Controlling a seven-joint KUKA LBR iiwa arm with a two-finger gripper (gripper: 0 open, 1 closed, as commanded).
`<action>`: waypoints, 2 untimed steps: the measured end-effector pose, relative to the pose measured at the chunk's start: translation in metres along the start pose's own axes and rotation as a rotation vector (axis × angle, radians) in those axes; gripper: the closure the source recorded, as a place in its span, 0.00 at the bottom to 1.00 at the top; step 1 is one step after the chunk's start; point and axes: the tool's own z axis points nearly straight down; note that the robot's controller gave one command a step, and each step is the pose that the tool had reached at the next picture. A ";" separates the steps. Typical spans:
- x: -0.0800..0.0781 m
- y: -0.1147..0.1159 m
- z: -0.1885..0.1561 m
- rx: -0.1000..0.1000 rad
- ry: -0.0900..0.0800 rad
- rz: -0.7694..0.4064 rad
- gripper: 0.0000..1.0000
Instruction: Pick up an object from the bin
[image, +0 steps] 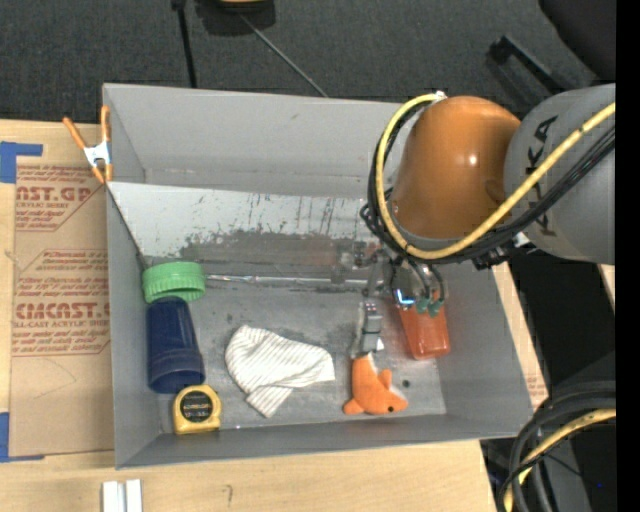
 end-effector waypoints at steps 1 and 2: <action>-0.001 0.000 -0.005 0.000 -0.008 0.001 0.00; -0.004 0.029 0.045 0.000 -0.015 -0.023 0.00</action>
Offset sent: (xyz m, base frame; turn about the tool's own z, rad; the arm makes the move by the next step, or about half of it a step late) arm 0.0025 0.0733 -0.1242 -0.0619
